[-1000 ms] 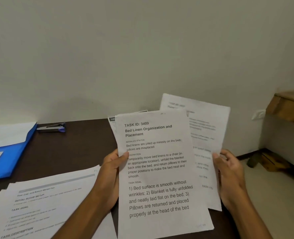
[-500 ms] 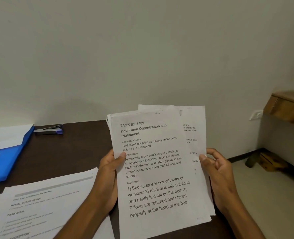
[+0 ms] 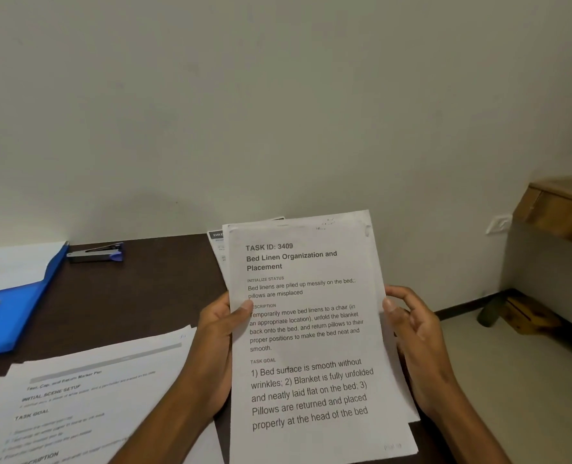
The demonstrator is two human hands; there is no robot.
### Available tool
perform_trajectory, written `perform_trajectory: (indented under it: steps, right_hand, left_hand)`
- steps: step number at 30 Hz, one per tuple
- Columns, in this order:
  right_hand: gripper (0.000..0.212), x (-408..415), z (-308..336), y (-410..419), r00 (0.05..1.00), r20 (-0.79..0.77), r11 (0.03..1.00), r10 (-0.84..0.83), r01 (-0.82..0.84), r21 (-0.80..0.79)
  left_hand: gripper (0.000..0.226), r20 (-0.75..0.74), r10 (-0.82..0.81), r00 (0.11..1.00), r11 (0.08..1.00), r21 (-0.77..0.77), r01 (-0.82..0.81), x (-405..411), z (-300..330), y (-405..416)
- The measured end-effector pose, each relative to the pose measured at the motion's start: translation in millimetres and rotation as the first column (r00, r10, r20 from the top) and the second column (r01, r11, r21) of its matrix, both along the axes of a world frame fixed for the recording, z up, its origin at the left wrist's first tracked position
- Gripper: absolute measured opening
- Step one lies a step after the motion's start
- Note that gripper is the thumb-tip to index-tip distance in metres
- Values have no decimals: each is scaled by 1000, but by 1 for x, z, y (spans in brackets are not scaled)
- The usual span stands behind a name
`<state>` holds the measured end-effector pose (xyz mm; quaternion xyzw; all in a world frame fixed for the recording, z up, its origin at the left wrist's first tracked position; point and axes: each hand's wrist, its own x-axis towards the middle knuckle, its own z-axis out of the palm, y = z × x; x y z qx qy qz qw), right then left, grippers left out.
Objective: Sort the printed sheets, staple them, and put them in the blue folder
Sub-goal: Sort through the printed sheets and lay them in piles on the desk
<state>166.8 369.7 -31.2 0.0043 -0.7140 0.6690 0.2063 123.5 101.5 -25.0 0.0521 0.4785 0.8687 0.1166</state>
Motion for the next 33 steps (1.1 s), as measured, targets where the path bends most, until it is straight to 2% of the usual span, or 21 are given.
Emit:
perform_trajectory:
  steps: [4, 6, 15, 17, 19, 21, 24, 26, 30, 33]
  right_hand:
    - [45, -2, -2, -6, 999, 7, 998, -35, 34, 55]
    - [50, -2, -4, -6, 999, 14, 996, -31, 30, 87]
    - [28, -2, -7, -2, 999, -5, 992, -36, 37, 118]
    - [23, -3, -8, 2, 995, -4, 987, -97, 97, 126]
    - [17, -5, -8, 7, 978, -29, 977, -205, 207, 56]
    - [16, -9, -8, 17, 920, -42, 916, -391, 384, -117]
    - [24, -13, -7, 38, 732, 38, 686, -681, 655, -317]
    - [17, -12, -6, 47, 670, 66, 589, -739, 691, -420]
    - [16, -12, -6, 55, 577, 43, 518, -816, 762, -388]
    - [21, -8, -9, 68, 500, 91, 409, -861, 789, -459]
  left_hand:
    - [31, 13, 9, 1000, 1000, -2, -9, 0, 1, 1]
    - [31, 19, 8, 1000, 1000, 5, -8, -1, 1, 0]
    - [32, 100, -38, 994, 997, 72, 31, -1, 1, -1]
    - [32, 127, -27, 991, 995, 94, 15, -2, -1, -3]
    - [33, 153, -17, 988, 994, 112, -1, -4, -2, -5]
    - [34, 163, -4, 987, 994, 110, -14, -6, -4, -7]
    - [35, 165, 14, 986, 995, 92, -30, -8, -5, -7]
    - [39, 163, 16, 986, 996, 83, -30, -8, -4, -7]
    - [42, 176, 21, 984, 996, 82, -36, -8, -5, -5]
    - [36, 181, 32, 983, 997, 66, -44, -7, -5, -5]
